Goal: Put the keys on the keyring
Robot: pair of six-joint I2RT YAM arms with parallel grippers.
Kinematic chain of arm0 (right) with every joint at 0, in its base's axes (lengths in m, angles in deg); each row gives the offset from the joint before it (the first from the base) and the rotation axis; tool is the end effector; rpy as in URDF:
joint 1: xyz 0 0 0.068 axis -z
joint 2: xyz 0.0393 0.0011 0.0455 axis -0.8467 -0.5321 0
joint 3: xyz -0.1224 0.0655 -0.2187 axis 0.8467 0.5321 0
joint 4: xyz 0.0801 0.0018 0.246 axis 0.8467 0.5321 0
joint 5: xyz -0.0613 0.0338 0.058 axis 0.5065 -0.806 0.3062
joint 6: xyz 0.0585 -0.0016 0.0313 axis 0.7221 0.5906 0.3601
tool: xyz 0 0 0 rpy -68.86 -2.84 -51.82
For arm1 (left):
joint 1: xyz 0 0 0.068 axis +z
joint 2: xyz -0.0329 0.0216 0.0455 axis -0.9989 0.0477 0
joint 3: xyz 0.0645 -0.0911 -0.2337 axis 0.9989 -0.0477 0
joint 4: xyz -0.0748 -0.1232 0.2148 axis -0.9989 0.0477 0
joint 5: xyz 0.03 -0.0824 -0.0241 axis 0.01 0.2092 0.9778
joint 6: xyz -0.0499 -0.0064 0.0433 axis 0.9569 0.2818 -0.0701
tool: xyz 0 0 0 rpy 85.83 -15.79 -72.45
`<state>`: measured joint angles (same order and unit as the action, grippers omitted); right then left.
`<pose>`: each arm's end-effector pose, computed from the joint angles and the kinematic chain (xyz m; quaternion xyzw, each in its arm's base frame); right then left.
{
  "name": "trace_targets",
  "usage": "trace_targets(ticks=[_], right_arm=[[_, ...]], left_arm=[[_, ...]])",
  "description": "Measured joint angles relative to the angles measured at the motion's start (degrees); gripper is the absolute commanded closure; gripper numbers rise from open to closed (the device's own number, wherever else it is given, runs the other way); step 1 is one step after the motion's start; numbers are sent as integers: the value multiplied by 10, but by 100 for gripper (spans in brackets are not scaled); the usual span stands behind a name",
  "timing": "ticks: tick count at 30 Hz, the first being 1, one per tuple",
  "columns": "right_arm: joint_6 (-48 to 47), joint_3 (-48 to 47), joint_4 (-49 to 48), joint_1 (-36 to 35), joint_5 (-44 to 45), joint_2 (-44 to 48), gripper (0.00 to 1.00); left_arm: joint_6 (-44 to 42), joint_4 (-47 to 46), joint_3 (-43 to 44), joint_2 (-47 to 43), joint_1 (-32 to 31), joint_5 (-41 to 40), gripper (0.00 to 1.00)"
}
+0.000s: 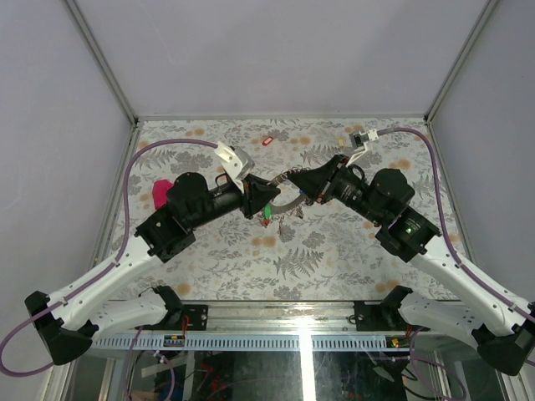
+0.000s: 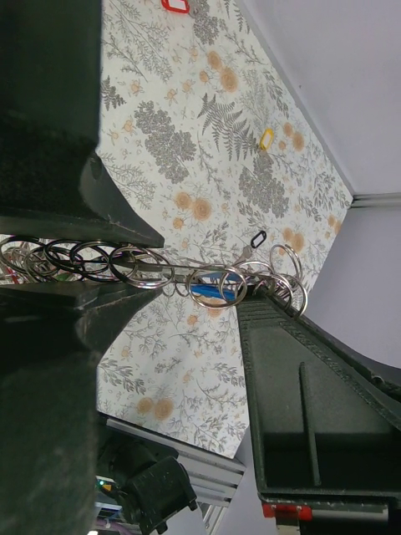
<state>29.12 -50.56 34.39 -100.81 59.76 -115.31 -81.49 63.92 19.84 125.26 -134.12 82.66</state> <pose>0.1695 0.1678 0.4028 -0.0401 0.6509 0.5593 0.5118 0.1602 -0.1871 0.3820 0.3287 0.6358 -0.3673 0.5940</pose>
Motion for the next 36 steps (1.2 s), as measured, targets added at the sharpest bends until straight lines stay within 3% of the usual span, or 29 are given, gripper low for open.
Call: trace_targets(ticks=[4, 11, 23, 36], right_arm=[[-3, 7, -9, 0, 3, 3, 95], [-35, 14, -21, 0, 4, 8, 98], [-137, 56, -66, 0, 5, 42, 63], [-146, 58, -82, 0, 10, 45, 65]], left_arm=[[0, 0, 0, 2, 0, 0, 100], [0, -1, 0, 5, 0, 2, 100], [0, -1, 0, 10, 0, 9, 100], [0, -1, 0, 11, 0, 9, 100]])
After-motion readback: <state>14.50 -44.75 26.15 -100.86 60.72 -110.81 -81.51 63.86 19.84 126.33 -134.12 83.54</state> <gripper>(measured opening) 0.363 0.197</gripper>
